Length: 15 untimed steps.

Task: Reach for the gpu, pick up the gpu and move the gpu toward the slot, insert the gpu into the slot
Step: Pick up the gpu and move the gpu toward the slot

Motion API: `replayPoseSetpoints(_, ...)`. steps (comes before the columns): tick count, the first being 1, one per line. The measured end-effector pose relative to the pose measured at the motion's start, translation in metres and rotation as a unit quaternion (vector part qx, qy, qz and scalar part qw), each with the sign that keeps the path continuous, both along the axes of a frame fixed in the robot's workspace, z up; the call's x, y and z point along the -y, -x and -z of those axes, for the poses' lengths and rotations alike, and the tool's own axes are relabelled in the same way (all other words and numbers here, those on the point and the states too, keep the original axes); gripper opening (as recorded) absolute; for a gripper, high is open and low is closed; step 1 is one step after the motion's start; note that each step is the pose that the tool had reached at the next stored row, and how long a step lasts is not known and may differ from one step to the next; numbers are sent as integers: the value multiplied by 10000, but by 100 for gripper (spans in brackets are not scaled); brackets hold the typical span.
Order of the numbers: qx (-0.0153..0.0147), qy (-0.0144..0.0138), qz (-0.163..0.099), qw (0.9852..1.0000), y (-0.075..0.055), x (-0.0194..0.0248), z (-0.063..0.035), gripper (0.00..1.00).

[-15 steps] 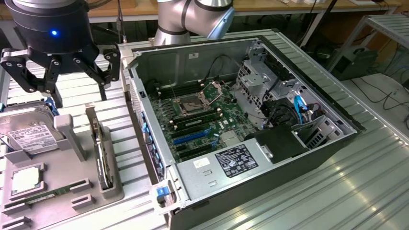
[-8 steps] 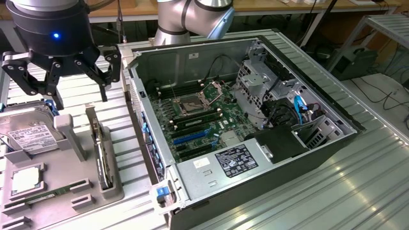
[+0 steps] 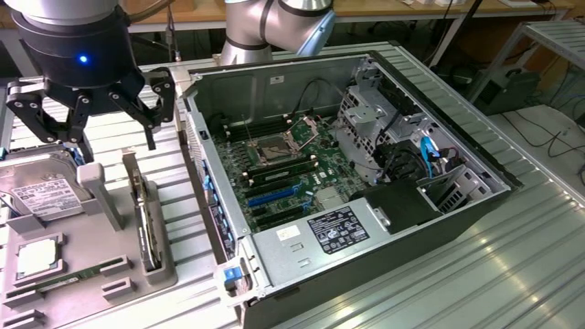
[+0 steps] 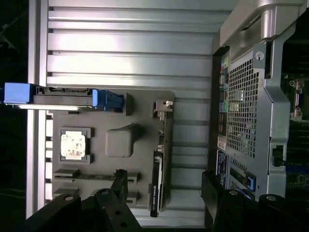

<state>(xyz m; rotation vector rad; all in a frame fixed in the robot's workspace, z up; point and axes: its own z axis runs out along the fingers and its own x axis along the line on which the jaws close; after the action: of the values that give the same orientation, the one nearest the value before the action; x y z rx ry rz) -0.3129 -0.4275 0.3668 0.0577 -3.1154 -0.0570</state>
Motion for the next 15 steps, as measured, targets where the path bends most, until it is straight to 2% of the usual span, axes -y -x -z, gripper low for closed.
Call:
replayPoseSetpoints(2,1,0,-10,10000,0,19,7,72)
replayPoseSetpoints(7,1,-8,-28,10000,0,113,29,72)
replayPoseSetpoints(12,8,-8,-50,10000,0,125,74,72)
replayPoseSetpoints(15,29,-7,-65,10000,0,128,102,72)
